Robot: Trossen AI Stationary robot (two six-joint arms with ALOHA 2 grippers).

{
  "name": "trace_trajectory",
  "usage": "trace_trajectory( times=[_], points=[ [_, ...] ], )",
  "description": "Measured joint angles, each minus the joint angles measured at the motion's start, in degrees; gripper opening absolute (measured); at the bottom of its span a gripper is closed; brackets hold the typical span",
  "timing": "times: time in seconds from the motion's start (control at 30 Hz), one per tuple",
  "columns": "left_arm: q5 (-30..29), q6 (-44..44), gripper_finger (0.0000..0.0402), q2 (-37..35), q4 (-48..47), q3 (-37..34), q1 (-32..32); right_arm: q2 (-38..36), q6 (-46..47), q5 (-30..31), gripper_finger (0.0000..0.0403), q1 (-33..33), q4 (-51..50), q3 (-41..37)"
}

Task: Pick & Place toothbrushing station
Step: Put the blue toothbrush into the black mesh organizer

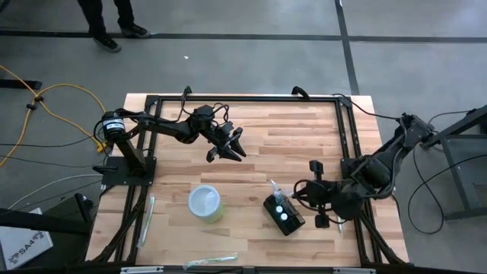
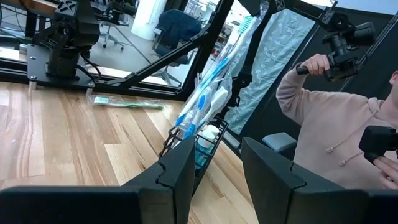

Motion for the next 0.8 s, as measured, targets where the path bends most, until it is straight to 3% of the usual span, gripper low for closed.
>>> trace_trajectory(
  times=[0.8],
  points=[
    [-0.07,0.44,0.0128,0.0,0.0,0.0,-1.6,2.84,3.41,-1.85,0.0003,0.16,-3.16,3.06]
  ],
)
